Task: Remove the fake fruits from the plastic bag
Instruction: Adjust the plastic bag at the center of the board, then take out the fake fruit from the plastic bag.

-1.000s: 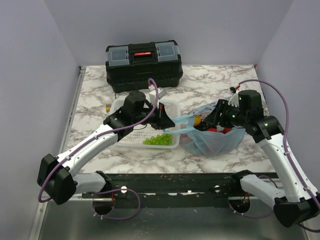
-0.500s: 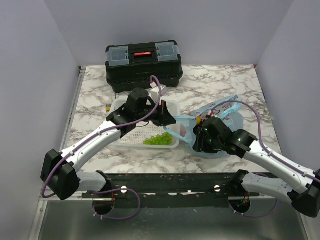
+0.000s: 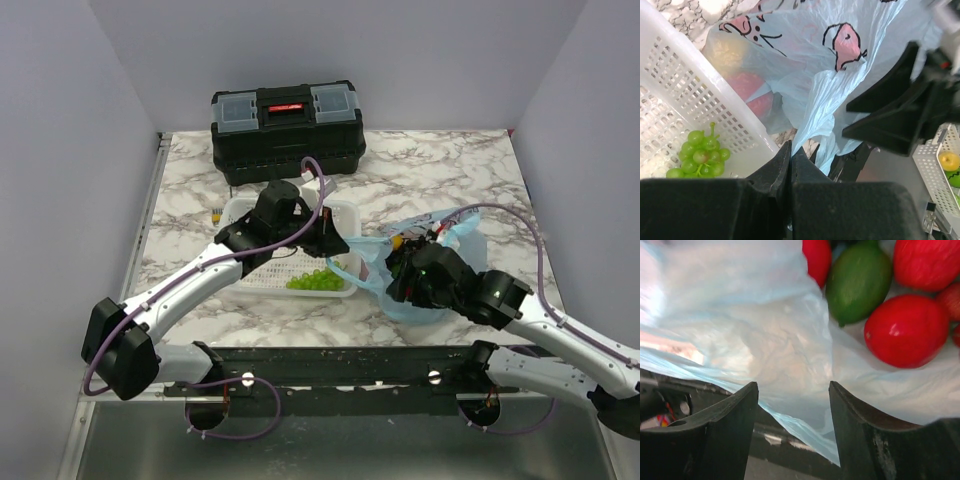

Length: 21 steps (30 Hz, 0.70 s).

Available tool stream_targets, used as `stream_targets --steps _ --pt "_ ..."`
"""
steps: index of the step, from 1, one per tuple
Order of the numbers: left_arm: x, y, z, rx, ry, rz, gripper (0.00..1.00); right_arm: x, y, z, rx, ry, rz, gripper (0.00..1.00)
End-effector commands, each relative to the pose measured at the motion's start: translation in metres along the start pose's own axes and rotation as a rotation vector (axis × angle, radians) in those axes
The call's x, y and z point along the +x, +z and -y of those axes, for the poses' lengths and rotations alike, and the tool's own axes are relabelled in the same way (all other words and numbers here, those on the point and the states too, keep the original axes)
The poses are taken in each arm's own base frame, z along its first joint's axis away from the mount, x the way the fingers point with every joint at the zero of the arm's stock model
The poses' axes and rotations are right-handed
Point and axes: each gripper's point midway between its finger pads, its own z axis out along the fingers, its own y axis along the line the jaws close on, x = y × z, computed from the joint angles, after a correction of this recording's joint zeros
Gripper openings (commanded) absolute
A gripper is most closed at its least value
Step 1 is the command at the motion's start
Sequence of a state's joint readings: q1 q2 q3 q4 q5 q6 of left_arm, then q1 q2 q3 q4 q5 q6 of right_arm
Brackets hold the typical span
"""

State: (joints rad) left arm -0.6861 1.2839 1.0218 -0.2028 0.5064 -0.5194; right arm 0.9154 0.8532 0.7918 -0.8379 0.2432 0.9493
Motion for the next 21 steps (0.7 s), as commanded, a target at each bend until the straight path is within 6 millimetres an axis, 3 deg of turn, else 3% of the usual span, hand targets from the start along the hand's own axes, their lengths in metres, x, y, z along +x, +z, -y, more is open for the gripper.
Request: stream_targets --steps 1,4,8,14,21 --pt "0.006 -0.003 -0.004 -0.016 0.009 -0.004 0.0 -0.049 -0.016 0.02 0.173 0.0 0.209 0.62" --pt "0.009 -0.005 -0.004 -0.013 0.003 -0.003 0.0 -0.071 -0.02 0.035 0.267 0.043 0.332 0.6" --pt "0.011 -0.005 -0.002 -0.001 -0.006 -0.008 0.0 -0.085 -0.015 0.046 0.344 0.068 0.428 0.57" --pt "0.017 -0.003 0.003 0.015 -0.01 -0.019 0.0 -0.086 0.009 0.063 0.499 0.045 0.397 0.56" --pt "0.02 0.0 0.004 0.024 -0.013 -0.023 0.0 -0.075 0.059 0.055 0.427 0.027 0.27 0.56"
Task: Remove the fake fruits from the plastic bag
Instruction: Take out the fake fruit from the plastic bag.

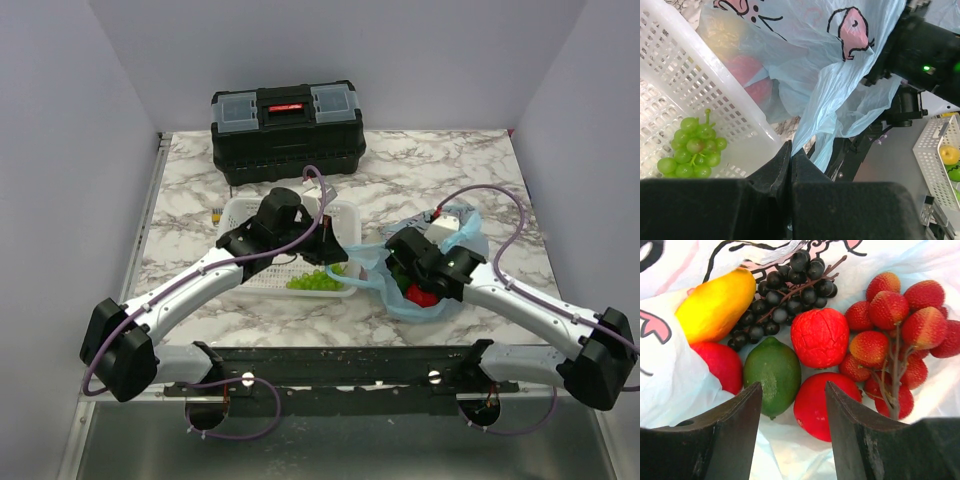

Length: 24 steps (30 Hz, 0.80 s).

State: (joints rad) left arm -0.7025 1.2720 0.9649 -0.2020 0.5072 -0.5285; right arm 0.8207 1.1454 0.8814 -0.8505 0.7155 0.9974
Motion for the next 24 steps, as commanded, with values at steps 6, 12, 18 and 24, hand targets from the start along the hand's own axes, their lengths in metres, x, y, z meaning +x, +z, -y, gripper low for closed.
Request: stream_targets --steps 6,12,18,24 --pt "-0.003 -0.002 0.014 0.045 0.017 0.018 0.0 0.036 0.035 -0.048 -0.18 0.01 -0.135 0.59" --pt "0.0 0.0 0.02 0.061 0.017 0.013 0.0 0.06 0.046 -0.045 -0.154 -0.008 -0.196 0.62" --pt "0.001 0.004 0.021 0.065 0.02 0.006 0.0 0.083 0.061 -0.036 -0.129 -0.001 -0.239 0.65" --pt "0.002 0.005 0.017 0.044 0.023 0.002 0.0 0.085 0.076 -0.027 -0.073 -0.025 -0.237 0.64"
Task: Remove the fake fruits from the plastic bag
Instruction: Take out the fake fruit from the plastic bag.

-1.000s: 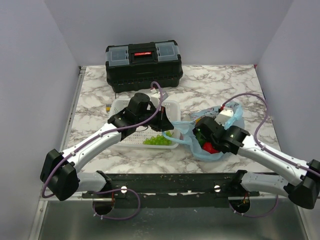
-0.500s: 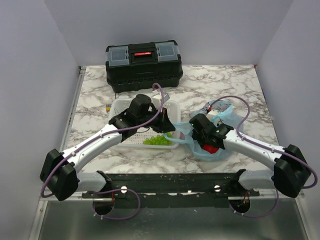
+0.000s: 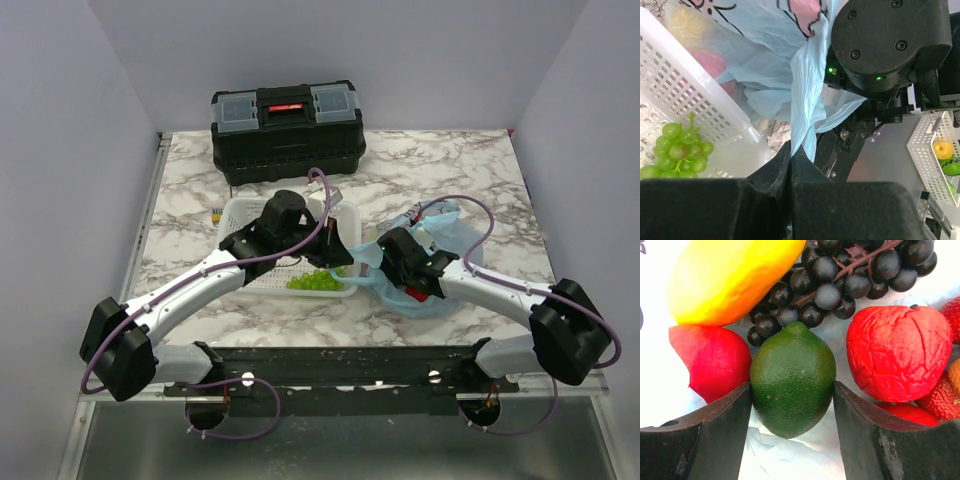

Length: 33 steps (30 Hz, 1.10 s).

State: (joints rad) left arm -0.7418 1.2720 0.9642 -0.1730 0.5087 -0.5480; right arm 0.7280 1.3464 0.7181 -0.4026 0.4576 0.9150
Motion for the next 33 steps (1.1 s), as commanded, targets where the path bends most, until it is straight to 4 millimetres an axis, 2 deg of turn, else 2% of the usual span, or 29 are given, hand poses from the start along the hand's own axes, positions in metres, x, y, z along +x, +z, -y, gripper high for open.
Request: stream_targets --steps 1,8,18,19,20,27,33 --pt "-0.001 -0.001 0.0 -0.006 0.016 0.008 0.0 0.027 0.016 0.025 0.081 -0.047 -0.077 0.64" --pt "0.008 -0.002 -0.011 -0.048 0.017 -0.003 0.0 0.014 0.008 0.03 0.072 -0.048 -0.025 0.57" --pt "0.01 0.005 -0.012 -0.041 0.01 -0.018 0.0 -0.018 -0.022 0.035 0.022 -0.021 0.109 0.32" --pt "0.006 0.002 -0.006 -0.03 0.02 -0.006 0.0 -0.023 -0.026 0.036 0.018 -0.014 0.127 0.31" --pt "0.011 0.007 -0.01 -0.037 0.011 -0.025 0.0 -0.027 -0.029 0.037 0.021 -0.006 0.145 0.3" --pt "0.014 0.014 -0.007 -0.029 0.013 -0.043 0.0 -0.046 -0.044 0.04 0.027 0.02 0.209 0.29" --pt "0.017 0.017 -0.006 -0.023 0.012 -0.056 0.0 -0.066 -0.069 0.027 -0.068 0.019 0.255 0.27"
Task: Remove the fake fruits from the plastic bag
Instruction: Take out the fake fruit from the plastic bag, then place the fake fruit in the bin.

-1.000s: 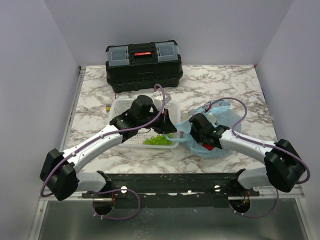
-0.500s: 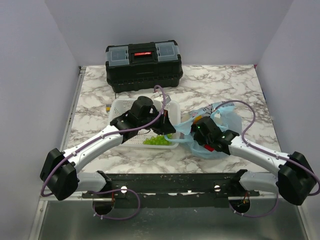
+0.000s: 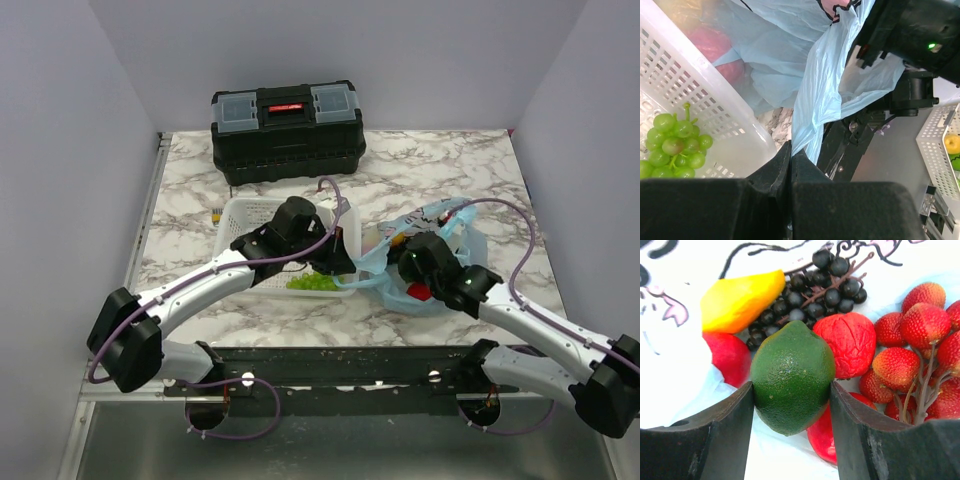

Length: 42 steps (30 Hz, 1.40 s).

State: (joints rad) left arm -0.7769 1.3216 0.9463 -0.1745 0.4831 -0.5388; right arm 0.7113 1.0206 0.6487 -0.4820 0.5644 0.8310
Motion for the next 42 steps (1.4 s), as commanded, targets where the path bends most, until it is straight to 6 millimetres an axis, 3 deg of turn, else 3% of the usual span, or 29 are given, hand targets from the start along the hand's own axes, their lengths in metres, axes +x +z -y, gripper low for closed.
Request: stream_targets --steps 1,5,13,20,27,35,38,42 --pt "-0.006 0.001 0.005 0.005 0.022 0.01 0.0 -0.033 -0.02 -0.007 -0.05 0.007 0.076 0.26" --pt "-0.012 -0.003 0.006 -0.012 0.046 0.025 0.03 -0.047 -0.04 -0.02 -0.153 0.006 0.094 0.2" --pt "-0.027 -0.02 0.013 -0.042 0.11 0.061 0.38 -0.069 -0.084 -0.056 -0.428 -0.047 0.13 0.1" --pt "-0.04 -0.046 0.024 -0.063 0.173 0.13 0.58 -0.079 -0.11 -0.085 -0.585 -0.107 0.113 0.08" --pt "-0.064 -0.1 0.028 -0.178 0.288 0.26 0.7 -0.093 -0.138 -0.119 -0.776 -0.141 0.129 0.08" --pt "-0.111 -0.197 0.023 -0.451 0.383 0.537 0.81 -0.119 -0.165 -0.17 -0.968 -0.161 0.14 0.08" --pt "-0.128 -0.231 0.024 -0.541 0.403 0.653 0.85 -0.121 -0.159 -0.197 -1.009 -0.158 0.098 0.07" --pt "-0.145 -0.277 0.018 -0.718 0.44 0.761 0.86 -0.117 -0.135 -0.226 -0.983 -0.137 0.043 0.07"
